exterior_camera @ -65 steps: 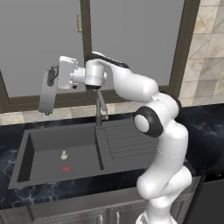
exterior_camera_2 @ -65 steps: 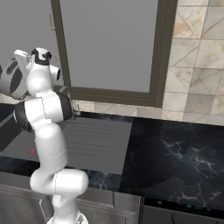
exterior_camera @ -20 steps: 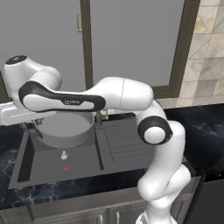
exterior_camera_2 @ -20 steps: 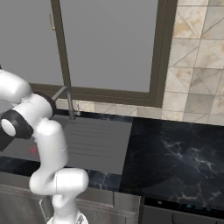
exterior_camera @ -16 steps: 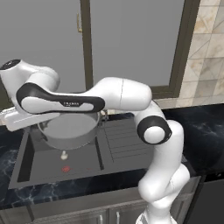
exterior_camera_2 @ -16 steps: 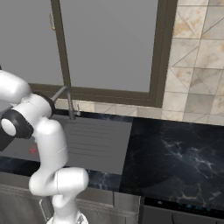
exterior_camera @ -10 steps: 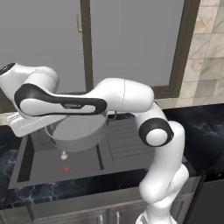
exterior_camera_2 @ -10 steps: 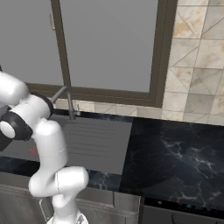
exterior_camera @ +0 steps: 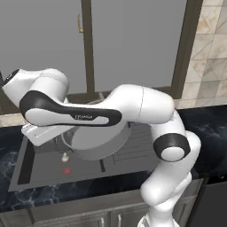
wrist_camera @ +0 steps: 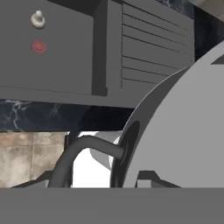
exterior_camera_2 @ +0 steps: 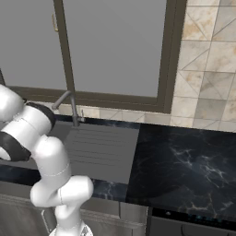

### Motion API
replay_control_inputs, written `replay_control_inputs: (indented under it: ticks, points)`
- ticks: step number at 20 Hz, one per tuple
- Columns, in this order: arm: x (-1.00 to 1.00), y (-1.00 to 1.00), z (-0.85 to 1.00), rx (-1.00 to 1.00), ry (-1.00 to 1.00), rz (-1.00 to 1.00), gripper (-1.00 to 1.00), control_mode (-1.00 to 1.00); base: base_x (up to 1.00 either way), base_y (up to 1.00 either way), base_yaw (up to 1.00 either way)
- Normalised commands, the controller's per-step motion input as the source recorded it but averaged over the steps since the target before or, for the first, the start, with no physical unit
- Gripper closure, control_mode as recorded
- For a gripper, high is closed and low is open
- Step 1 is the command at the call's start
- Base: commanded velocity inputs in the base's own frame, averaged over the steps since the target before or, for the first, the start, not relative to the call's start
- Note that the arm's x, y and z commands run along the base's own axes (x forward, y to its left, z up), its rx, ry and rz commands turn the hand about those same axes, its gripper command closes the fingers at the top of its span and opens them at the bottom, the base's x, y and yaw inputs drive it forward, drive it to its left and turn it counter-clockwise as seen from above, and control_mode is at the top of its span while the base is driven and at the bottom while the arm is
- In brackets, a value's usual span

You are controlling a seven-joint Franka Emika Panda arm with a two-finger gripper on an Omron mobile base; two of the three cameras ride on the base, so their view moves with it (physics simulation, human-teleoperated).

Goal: Dump the mushroom from the pot into the sink. Then turn on the water and wash the mushroom. Then turn off the water and put the mushroom back in the pot.

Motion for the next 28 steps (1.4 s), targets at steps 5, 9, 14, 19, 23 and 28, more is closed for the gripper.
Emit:
replay_control_inputs:
  ticks: [5, 9, 14, 19, 23, 28]
  points:
    - [-0.44, -0.79, 0.0, 0.0, -0.05, -0.06, 1.0, -1.0, 0.0, 0.0, 0.0]
    - [-0.36, -0.84, 0.0, 0.0, -0.02, -0.06, 1.0, -1.0, 0.0, 0.0, 0.0]
    - [-0.04, -0.88, 0.0, 0.0, 0.0, -0.05, 1.0, -1.0, 0.0, 0.0, 0.0]
    - [0.3, -0.83, 0.0, 0.01, 0.0, -0.02, 1.0, -1.0, 0.0, 0.0, 0.0]
    - [0.36, -0.8, 0.0, 0.0, 0.01, 0.0, 1.0, -1.0, 0.0, 0.0, 0.0]
    - [0.28, -0.88, 0.0, 0.0, 0.03, 0.0, 1.0, -1.0, 0.0, 0.0, 0.0]
